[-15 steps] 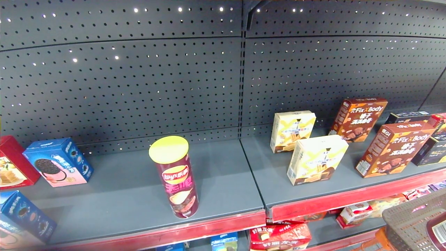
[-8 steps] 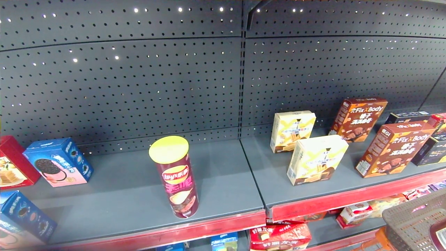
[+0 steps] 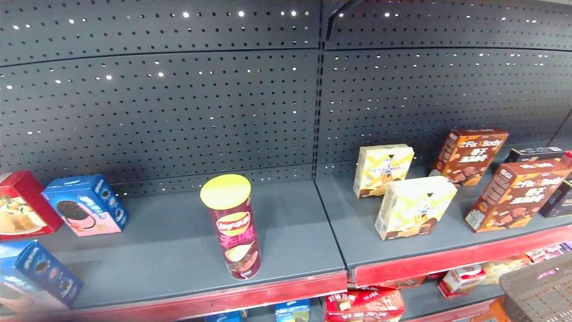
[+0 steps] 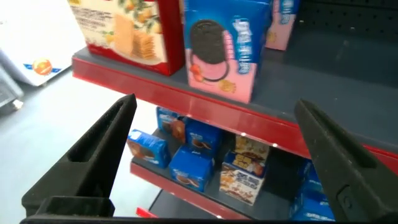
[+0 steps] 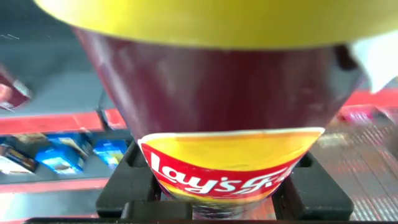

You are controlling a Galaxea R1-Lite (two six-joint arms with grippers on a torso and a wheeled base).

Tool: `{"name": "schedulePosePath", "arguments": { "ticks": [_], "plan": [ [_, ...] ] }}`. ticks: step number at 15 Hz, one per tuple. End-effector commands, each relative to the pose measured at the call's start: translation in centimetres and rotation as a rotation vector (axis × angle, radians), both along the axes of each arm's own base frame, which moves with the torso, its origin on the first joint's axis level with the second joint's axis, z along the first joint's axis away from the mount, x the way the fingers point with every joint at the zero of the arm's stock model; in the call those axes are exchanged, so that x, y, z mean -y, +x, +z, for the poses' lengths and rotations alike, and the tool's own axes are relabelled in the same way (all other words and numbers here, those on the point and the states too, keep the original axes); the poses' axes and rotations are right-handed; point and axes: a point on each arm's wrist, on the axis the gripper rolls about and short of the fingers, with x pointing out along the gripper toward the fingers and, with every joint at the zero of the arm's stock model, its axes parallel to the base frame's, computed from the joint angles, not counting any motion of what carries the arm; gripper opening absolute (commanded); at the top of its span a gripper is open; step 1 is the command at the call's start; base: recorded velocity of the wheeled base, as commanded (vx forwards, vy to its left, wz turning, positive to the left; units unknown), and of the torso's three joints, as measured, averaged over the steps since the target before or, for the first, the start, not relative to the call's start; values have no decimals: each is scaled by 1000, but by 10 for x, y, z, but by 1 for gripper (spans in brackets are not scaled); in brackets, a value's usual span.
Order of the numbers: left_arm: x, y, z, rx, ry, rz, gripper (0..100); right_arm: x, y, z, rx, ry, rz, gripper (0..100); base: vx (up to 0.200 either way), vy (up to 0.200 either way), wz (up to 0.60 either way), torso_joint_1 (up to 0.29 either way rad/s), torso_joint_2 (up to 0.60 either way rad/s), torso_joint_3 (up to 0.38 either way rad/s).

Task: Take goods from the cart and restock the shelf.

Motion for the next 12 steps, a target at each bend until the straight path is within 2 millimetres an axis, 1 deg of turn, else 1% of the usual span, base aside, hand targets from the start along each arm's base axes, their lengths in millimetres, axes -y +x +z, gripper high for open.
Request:
{"name": "schedulePosePath", "arguments": {
  "ticks": [1, 7, 8, 10, 12],
  "plan": [
    [0, 0, 0, -2, -2, 1, 100, 1, -4, -1, 19, 5, 7, 0, 0, 0, 600, 7, -12, 7],
    [0, 0, 0, -2, -2, 2, 100, 1, -3, -1, 14, 3, 73, 0, 0, 0, 0, 0, 0, 0],
    [0, 0, 0, -4, -3, 1, 100, 2, -4, 0, 29, 7, 115, 0, 0, 0, 0, 0, 0, 0],
    [0, 0, 0, -2, -2, 2, 100, 3, -8, 1, 52, 23, 288, 0, 0, 0, 0, 0, 0, 0],
    [0, 0, 0, -4, -3, 2, 100, 0, -2, 3, 38, 21, 343, 0, 0, 0, 0, 0, 0, 0]
  ]
}}
